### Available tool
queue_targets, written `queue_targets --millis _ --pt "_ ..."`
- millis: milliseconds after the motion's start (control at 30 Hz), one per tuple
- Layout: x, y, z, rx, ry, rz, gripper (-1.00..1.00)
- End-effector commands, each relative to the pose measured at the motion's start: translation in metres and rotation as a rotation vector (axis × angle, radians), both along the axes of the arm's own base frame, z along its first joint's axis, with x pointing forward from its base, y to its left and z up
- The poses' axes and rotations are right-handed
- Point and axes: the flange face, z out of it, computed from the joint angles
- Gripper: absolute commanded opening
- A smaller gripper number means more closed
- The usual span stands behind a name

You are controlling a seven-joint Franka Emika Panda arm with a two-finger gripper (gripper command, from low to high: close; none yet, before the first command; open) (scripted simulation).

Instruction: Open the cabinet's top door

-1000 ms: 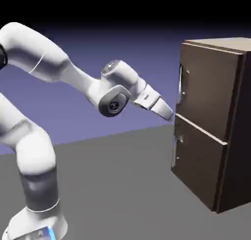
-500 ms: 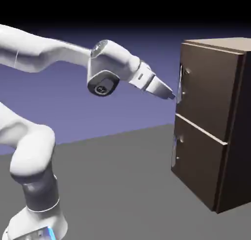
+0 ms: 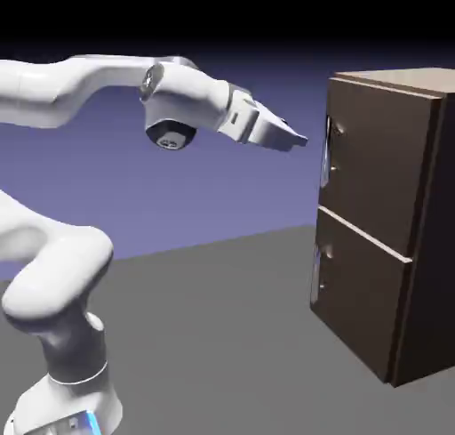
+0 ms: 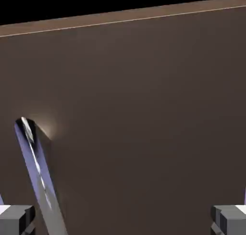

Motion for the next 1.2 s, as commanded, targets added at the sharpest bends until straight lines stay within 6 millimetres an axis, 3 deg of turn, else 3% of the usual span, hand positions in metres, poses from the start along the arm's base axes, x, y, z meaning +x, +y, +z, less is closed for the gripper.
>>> queue_targets --millis 0,300,600,967,1000,1167 --pt "0.000 0.003 0.000 -0.002 -0.014 0.001 1.00" --pt "0.012 0.034 -0.012 -0.030 -0.129 0.012 1.00" --pt "0.040 0.060 -0.046 -0.076 -0.230 0.025 1.00" --pt "0.089 0.070 -0.114 -0.142 -0.328 0.021 1.00" --pt "0.089 0.070 -0.114 -0.142 -0.328 0.021 1.00" --pt "0.139 0.067 -0.114 -0.142 -0.328 0.021 1.00"
